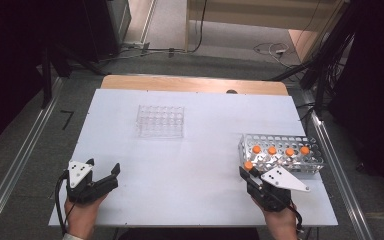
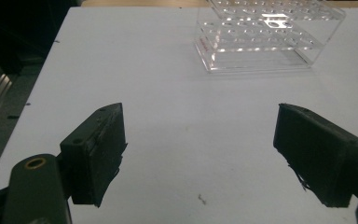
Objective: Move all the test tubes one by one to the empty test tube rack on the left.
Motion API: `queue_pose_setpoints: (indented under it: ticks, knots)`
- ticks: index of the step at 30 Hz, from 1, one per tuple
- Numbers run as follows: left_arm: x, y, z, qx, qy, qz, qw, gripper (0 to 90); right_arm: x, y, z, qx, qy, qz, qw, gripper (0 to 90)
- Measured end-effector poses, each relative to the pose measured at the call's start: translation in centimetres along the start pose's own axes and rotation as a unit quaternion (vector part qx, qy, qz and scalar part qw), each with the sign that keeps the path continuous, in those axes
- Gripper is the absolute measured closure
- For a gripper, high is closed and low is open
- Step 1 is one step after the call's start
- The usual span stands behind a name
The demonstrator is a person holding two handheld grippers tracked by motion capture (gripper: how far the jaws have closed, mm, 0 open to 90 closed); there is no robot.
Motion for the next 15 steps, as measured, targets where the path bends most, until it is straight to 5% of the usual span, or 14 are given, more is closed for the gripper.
queue_pose_setpoints:
  ticks: [15]
  knots:
    - [0.6, 1.3, 4.0, 0.032, -0.055, 0.004, 0.9979, 18.6, 2.4, 1.0, -3.0, -0.022, 0.027, -0.002, 0.9994, 71.4]
Point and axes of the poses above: each handheld gripper's, and its own axes: x roughly forward along the jaws, y roughly out of its top, z roughly to its right, the point moved 9 cm from there along x, roughly forward along the jaws, and after that the axes turned 7 degrees about -y, right-handed, at the moved point
